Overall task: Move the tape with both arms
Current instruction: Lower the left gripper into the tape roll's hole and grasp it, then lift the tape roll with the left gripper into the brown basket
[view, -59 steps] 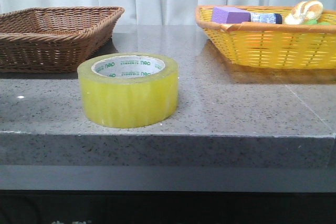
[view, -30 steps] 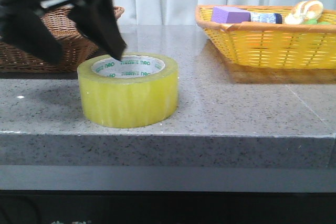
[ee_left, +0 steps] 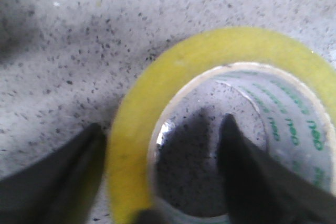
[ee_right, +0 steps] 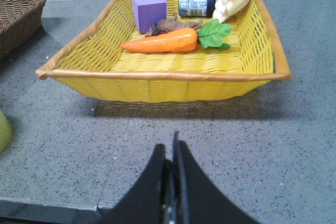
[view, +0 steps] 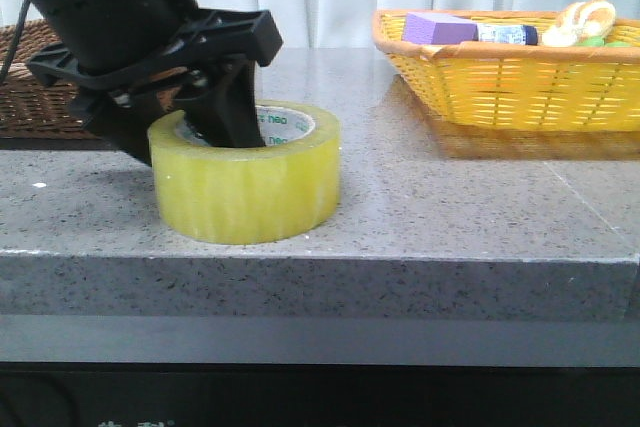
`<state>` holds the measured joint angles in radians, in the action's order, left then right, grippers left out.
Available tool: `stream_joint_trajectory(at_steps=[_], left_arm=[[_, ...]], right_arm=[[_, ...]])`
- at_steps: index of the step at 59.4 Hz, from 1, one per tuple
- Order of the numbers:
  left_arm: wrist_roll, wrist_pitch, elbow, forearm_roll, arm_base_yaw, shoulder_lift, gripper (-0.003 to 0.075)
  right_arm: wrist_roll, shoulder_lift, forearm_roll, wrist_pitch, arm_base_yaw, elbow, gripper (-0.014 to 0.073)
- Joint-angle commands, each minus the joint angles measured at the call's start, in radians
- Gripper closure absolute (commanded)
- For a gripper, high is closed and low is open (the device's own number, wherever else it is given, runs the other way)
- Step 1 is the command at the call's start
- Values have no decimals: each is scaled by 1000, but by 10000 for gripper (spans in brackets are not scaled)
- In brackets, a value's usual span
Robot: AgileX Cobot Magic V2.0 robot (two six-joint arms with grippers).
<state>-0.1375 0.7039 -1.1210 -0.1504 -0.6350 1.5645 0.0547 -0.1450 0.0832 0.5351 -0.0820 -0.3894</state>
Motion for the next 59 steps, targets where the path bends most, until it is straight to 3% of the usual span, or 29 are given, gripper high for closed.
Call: stream_joint_trajectory(at_steps=[1, 8, 18, 32, 41, 59], left_arm=[[-12, -24, -43, -16, -6, -35, 501], [-12, -15, -62, -16, -8, -39, 607], [-9, -14, -118, -4, -8, -79, 603], [-8, -6, -278, 136, 33, -137, 603], [-6, -6, -346, 178, 130, -137, 603], [-6, -36, -360, 178, 430, -107, 603]], right_arm=[[-1, -10, -2, -86, 7, -23, 683], [-1, -10, -2, -86, 7, -23, 683], [-1, -10, -2, -86, 7, -23, 683], [-1, -10, -2, -87, 7, -23, 683], [-1, -10, -2, -87, 7, -23, 683], [-1, -10, -2, -87, 7, -23, 683]])
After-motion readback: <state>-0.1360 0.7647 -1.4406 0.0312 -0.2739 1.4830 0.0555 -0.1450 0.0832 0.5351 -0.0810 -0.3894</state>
